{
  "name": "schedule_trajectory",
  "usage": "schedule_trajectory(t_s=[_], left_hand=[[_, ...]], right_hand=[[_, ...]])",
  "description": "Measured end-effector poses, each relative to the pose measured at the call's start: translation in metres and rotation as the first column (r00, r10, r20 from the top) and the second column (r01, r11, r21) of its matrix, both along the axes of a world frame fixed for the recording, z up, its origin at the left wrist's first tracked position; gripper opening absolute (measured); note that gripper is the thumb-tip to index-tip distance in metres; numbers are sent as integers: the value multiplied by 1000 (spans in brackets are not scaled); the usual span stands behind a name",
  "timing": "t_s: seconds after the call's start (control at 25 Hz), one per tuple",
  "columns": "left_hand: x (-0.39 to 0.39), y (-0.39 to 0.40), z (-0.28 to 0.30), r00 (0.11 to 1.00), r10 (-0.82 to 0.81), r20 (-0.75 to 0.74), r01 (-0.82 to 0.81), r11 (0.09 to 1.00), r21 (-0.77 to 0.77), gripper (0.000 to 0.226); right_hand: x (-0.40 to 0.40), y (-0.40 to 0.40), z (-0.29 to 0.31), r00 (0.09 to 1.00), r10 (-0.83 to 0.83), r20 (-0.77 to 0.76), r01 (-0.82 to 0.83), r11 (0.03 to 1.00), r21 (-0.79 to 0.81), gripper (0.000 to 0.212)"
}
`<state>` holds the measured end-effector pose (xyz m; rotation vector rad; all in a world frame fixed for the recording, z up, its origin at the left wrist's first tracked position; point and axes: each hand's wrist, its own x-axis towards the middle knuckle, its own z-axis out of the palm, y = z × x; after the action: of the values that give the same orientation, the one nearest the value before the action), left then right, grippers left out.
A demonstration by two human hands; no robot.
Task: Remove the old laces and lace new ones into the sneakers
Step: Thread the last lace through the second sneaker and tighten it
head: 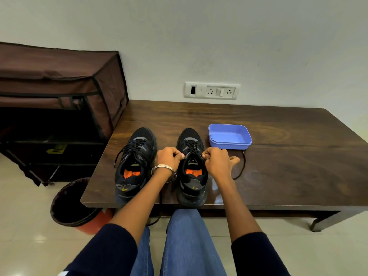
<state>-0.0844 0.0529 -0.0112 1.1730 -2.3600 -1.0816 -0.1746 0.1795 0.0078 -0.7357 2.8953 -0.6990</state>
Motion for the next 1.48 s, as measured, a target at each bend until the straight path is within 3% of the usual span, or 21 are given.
schedule_trajectory(t_s=[0.08, 0.2, 0.28, 0.36, 0.48, 0.56, 0.68, 0.76, 0.92, 1.04, 1.28, 1.48], left_hand=[[-4, 3, 3, 998, 30, 56, -29, 999, -23, 21], [-6, 7, 10, 980, 88, 178, -40, 966, -257, 18], [-10, 7, 11, 974, 119, 195, -66, 964, -258, 19], [-15, 9, 12, 975, 195, 104, -190, 980, -54, 19], [-22, 14, 14, 924, 368, -105, -338, 914, 224, 19], [-24, 18, 18, 877, 407, -255, -315, 889, 333, 15], [-25, 22, 23, 766, 415, -491, -152, 859, 488, 21], [-25, 24, 24, 791, 289, -539, -48, 908, 415, 31], [-20, 14, 24, 814, 10, -581, 186, 943, 275, 54], [-15, 8, 28, 862, -180, -473, 268, 955, 127, 66], [-15, 6, 38, 922, -286, -261, 288, 957, -33, 67], [-15, 6, 42, 933, -286, -219, 242, 949, -204, 38]], right_hand=[[-2, 2, 0, 1000, -6, -31, 7, 999, 35, 26], [-3, 6, -2, 986, -17, -164, 28, 998, 64, 15], [-4, 7, 1, 986, -28, -163, 39, 997, 62, 15], [-5, 5, -1, 999, -42, 0, 42, 998, -42, 14], [-3, 3, -7, 967, -47, 251, 135, 927, -349, 12], [-1, 0, -5, 931, -53, 360, 243, 828, -506, 13], [4, -7, 0, 916, -29, 400, 309, 687, -657, 8], [5, -12, 2, 919, 33, 393, 280, 648, -708, 16], [2, -17, 4, 933, 148, 329, 117, 739, -664, 18], [2, -17, 0, 933, 178, 312, 63, 775, -629, 22], [2, -13, -7, 939, 133, 317, 107, 763, -638, 34], [3, -10, -7, 983, 165, 78, -96, 829, -550, 46]])
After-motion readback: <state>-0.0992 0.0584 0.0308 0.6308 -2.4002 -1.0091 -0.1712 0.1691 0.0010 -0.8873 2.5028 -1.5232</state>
